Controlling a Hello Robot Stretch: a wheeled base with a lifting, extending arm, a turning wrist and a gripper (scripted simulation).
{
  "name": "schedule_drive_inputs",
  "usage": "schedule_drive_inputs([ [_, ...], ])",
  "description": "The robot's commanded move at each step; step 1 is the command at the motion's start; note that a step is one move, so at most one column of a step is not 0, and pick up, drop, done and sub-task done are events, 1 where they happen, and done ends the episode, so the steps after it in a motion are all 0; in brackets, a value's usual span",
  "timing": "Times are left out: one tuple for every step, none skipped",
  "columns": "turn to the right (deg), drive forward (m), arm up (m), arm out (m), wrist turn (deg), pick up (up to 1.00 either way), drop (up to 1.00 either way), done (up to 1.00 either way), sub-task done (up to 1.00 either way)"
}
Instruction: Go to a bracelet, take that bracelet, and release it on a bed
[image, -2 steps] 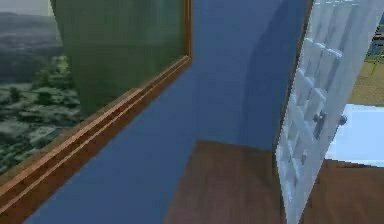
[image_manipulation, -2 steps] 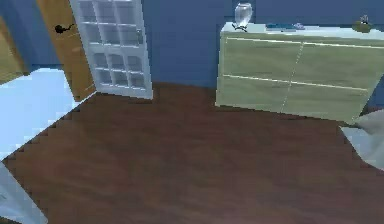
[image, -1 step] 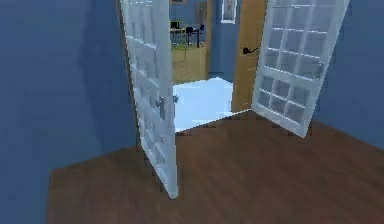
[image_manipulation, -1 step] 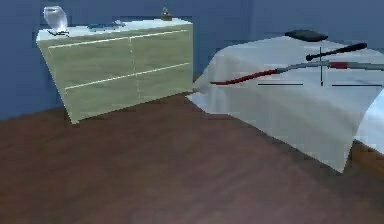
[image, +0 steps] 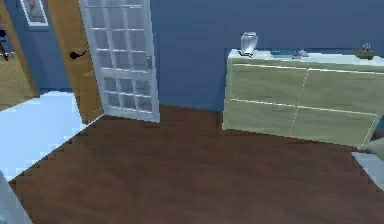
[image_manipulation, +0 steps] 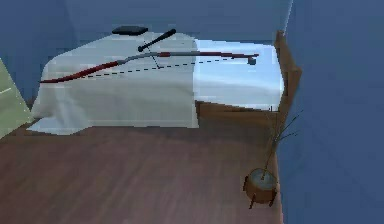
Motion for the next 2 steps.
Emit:
schedule_drive_inputs([
  [15.0,0.00,0.00,0.00,0.0,0.00,0.00,0.00,0.00],
  [0.0,0.15,0.00,0.00,0.0,0.00,0.00,0.00,0.00],
])
